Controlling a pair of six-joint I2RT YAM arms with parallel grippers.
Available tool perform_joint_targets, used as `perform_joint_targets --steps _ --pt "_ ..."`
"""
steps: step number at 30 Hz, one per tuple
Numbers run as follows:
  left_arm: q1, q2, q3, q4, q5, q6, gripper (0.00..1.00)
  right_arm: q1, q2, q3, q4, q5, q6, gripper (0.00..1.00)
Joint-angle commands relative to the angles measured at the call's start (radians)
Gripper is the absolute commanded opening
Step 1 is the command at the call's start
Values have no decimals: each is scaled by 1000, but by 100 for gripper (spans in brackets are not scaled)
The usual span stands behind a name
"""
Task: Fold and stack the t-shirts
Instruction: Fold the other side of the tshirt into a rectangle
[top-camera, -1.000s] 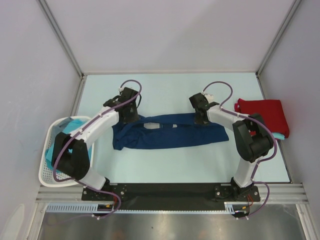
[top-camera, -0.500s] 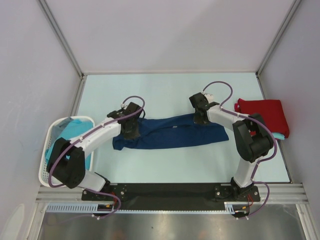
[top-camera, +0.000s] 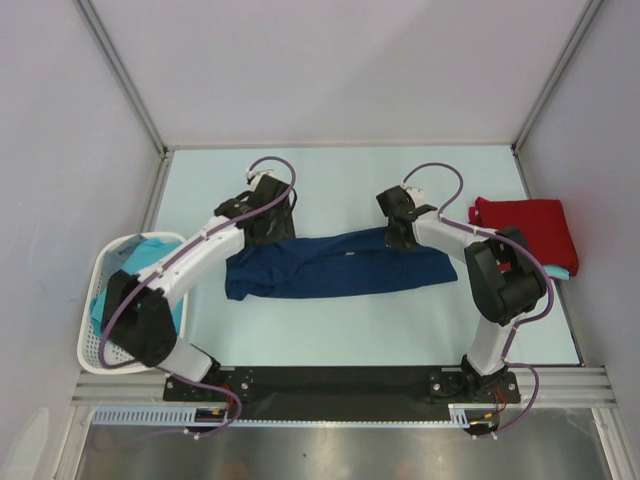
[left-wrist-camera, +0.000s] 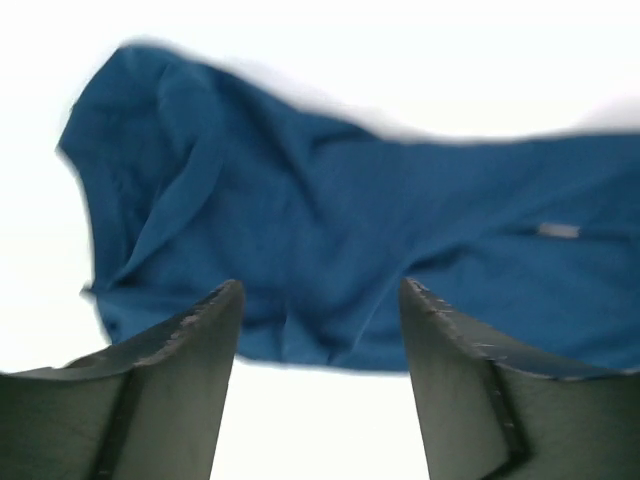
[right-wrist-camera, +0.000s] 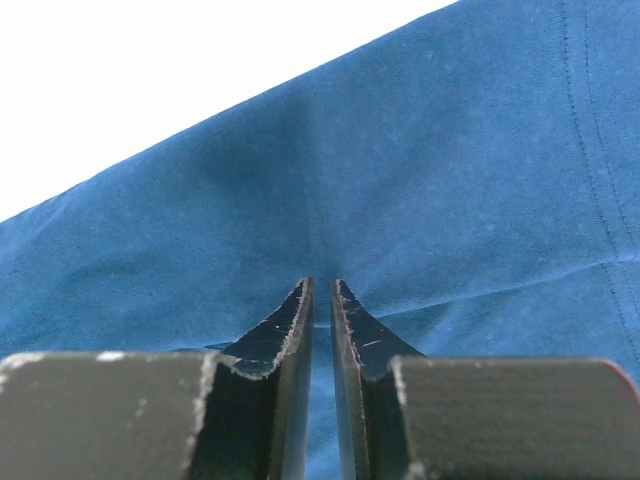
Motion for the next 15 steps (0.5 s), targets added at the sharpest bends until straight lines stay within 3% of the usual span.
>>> perform_joint_targets --steps 1,8,15 --pt "33 138 40 79 5 50 64 5 -43 -14 14 10 -9 17" --pt "64 302 70 96 69 65 40 -7 -84 -40 18 14 -12 17" --pt "99 350 47 106 51 71 36 -13 -96 -45 18 11 -11 17"
